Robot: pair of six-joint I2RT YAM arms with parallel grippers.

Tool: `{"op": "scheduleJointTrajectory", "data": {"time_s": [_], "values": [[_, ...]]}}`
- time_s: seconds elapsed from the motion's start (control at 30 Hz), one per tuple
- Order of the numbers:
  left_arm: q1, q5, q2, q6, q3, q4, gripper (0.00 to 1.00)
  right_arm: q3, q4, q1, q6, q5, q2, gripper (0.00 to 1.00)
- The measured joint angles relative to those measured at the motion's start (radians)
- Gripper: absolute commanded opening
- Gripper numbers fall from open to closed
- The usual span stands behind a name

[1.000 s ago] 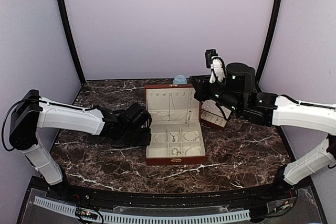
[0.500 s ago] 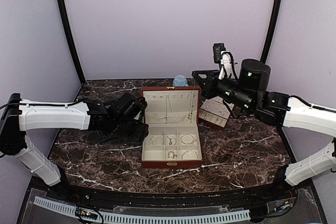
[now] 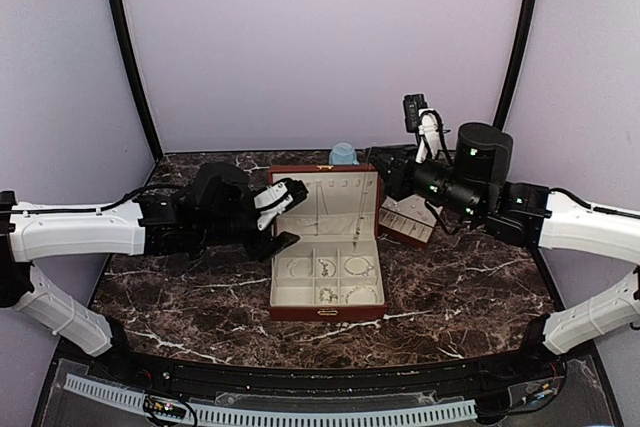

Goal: Organize the mixed jewelry
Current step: Adjust the jewelry box at the center of the board, then pick up the compartment pouch from the jewelry box.

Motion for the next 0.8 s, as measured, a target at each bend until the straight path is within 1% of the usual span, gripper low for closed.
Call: {"op": "scheduleJointTrajectory", "data": {"time_s": [0.17,0.33,0.53,0.8], "values": [[0.021,0.032,0.087,0.188,-0.015,0.133,0.70,-0.011,0.002,0.000,0.000,0.000,-0.018,0.00],[0.054,0.040,0.176,0.306,-0.026,0.238,0.69,-0.018,0.014,0.000,0.000,-0.005,-0.032,0.00],[0.087,0.042,0.264,0.383,-0.026,0.319,0.66,-0.023,0.029,-0.001,0.000,-0.017,-0.032,0.00],[0.097,0.047,0.327,0.413,-0.026,0.405,0.60,-0.027,0.044,-0.002,0.000,-0.030,-0.032,0.00]]}}
